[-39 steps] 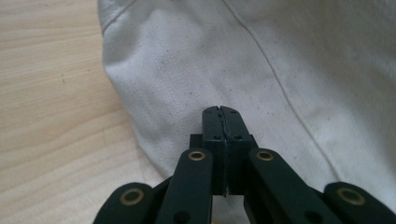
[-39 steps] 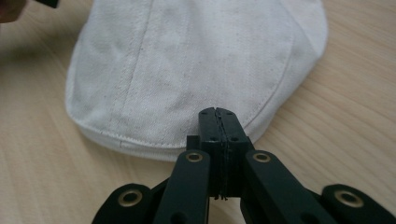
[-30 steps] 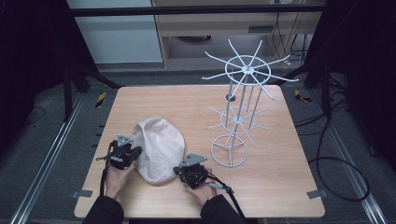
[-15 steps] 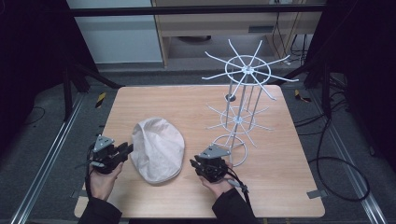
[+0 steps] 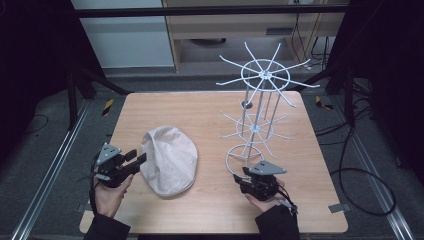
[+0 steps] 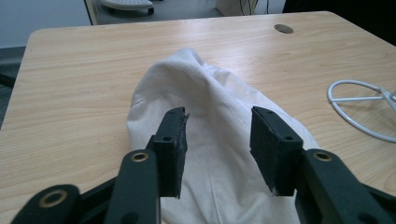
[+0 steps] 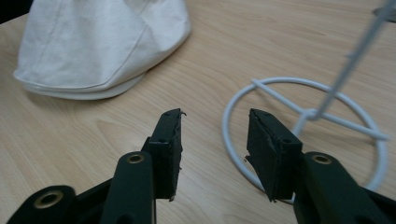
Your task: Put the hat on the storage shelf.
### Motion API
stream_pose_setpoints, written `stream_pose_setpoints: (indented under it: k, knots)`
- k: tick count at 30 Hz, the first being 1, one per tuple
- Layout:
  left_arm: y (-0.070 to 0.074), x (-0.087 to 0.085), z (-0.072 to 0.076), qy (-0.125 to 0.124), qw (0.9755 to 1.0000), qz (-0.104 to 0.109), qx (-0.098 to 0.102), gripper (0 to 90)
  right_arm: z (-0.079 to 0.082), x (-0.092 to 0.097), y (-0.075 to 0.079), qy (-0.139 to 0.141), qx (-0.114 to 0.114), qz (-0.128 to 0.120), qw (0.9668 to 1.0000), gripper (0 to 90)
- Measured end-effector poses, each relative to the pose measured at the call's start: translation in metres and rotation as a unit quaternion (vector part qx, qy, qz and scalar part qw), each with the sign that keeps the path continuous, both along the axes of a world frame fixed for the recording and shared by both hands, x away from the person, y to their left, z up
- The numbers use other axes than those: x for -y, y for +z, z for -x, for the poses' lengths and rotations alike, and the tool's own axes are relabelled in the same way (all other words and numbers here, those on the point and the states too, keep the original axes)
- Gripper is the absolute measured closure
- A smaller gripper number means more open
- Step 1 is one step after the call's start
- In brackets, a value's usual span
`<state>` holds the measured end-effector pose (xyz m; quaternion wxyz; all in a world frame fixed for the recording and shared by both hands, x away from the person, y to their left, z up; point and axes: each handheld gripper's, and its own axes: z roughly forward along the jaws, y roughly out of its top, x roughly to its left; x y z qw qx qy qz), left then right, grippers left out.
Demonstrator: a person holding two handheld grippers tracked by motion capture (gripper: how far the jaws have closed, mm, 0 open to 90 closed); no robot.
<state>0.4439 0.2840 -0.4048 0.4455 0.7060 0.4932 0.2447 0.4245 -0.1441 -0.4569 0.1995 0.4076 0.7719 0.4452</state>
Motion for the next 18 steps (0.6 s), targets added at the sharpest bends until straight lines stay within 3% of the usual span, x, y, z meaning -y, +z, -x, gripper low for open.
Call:
stream_pose_setpoints:
  k: [4, 9, 18]
  knots:
    - [0.002, 0.002, -0.001, 0.001, 1.0, 0.001, -0.007, 49.4, 0.003, 0.023, 0.001, -0.03, 0.001, -0.002, 0.9996, 51.6]
    - [0.003, 0.008, -0.005, 0.003, 0.9998, -0.006, -0.018, 43.0, 0.005, 0.052, -0.003, -0.07, 0.005, 0.013, 0.9975, 48.1]
    - [0.001, 0.026, -0.025, 0.007, 0.9992, -0.02, -0.035, 36.3, 0.006, 0.088, -0.01, -0.118, 0.008, 0.024, 0.9927, 43.0]
